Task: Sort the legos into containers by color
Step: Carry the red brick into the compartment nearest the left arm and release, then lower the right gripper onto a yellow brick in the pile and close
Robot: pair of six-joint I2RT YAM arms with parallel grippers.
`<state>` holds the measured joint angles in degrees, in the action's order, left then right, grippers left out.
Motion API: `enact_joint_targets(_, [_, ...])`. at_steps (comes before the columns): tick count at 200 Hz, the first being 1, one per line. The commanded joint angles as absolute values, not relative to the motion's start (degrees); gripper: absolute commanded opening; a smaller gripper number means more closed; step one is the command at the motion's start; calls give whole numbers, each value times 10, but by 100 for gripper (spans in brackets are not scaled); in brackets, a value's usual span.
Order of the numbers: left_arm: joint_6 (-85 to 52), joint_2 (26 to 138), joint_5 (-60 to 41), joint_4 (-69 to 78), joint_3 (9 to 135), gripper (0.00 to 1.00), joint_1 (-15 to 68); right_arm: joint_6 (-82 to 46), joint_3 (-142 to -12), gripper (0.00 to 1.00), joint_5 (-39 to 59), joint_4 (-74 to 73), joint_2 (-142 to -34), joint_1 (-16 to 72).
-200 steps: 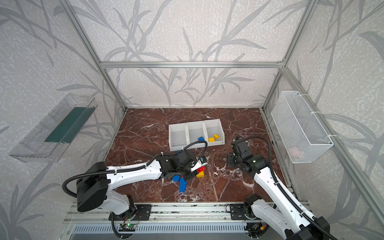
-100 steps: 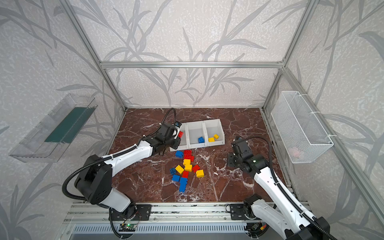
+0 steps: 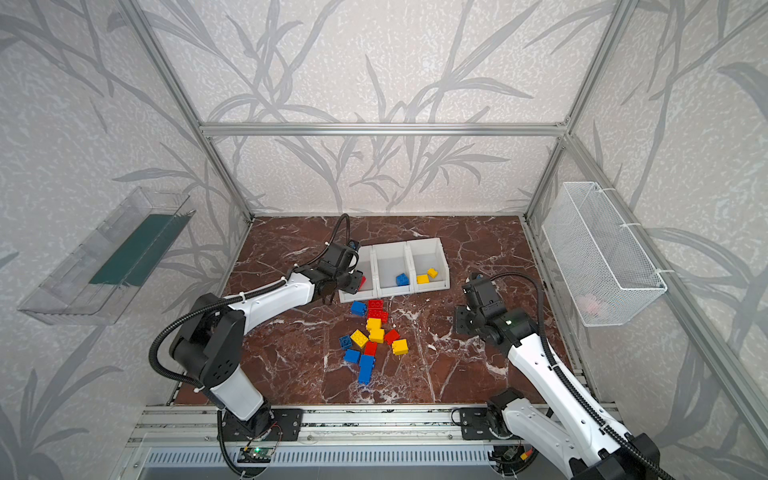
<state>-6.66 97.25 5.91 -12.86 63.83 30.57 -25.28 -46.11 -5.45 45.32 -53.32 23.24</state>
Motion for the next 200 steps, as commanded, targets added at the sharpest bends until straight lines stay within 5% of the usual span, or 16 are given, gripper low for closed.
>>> enact_joint_targets(1, [-83,954,62,-133,656,57,302,-253,-459,59,-46,448,-542,230])
enact_joint_targets(129, [-157,737,41,-150,514,60,303,-245,-466,59,-18,434,-589,234])
enact_joint_targets(200, [-228,584,86,-166,384,63,302,-284,-485,59,-56,410,-672,361])
